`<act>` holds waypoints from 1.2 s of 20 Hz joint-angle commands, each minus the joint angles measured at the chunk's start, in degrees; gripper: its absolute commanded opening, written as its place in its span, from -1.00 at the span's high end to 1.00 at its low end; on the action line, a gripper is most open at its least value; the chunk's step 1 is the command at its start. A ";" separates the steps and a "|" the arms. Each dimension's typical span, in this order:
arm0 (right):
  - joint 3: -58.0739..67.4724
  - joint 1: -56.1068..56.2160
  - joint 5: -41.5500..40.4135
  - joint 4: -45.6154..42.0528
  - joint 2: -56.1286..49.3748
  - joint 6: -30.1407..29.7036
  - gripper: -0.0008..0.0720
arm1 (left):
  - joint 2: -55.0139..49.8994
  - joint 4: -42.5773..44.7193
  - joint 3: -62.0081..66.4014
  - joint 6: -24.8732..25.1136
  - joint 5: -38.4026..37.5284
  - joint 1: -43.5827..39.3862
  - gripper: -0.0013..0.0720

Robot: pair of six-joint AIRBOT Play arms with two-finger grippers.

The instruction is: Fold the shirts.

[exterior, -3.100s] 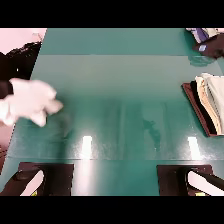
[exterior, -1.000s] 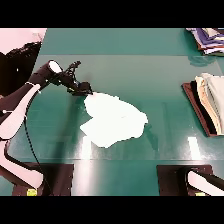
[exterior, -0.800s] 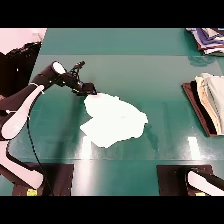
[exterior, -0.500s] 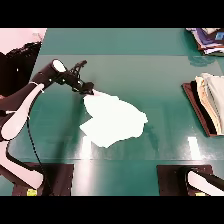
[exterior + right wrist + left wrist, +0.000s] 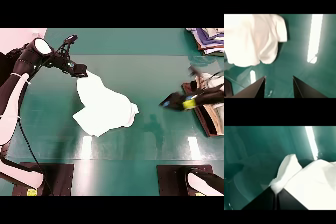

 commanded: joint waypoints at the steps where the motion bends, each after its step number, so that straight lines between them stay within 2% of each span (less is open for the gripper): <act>1: -12.37 9.66 -13.79 7.34 -4.70 -0.68 -0.08 | 0.24 0.22 0.59 0.02 -0.61 0.07 0.90; 4: -11.19 17.25 -21.03 10.93 -11.15 -0.72 -0.08 | 0.24 0.22 0.59 0.04 -1.20 0.07 0.90; 9: -4.50 21.90 -21.62 10.97 -19.06 -0.74 -0.07 | 0.24 0.24 0.59 0.04 -1.64 0.07 0.90; 10: -3.63 22.21 -21.92 10.91 -19.80 -0.74 -0.02 | 0.24 0.24 0.59 0.04 -1.81 0.07 0.90; 11: -2.93 22.69 -22.27 10.86 -20.44 -0.74 0.06 | 0.24 0.24 0.59 0.04 -1.97 0.07 0.90; 12: -2.36 22.71 -22.47 10.64 -20.98 -0.74 0.23 | 0.24 0.24 0.59 0.04 -2.29 0.07 0.90; 13: -1.95 22.71 -22.43 10.56 -21.29 -0.79 0.63 | 0.24 0.24 0.59 0.02 -2.45 0.07 0.90; 14: -1.66 22.69 -22.51 10.23 -21.22 -1.11 0.94 | 0.26 0.24 0.63 -0.44 -2.56 0.09 0.90; 17: 1.22 20.06 -20.85 3.80 -18.05 -0.90 0.95 | 1.86 1.27 2.73 -0.81 -3.19 0.37 0.90; 20: 7.91 13.05 -16.28 -4.59 -10.67 2.54 0.95 | 7.74 2.60 7.15 -1.51 -2.19 1.95 0.90; 24: 20.24 2.25 -10.19 -7.56 -1.64 2.47 0.95 | 18.88 3.04 11.52 -1.44 0.61 3.91 0.90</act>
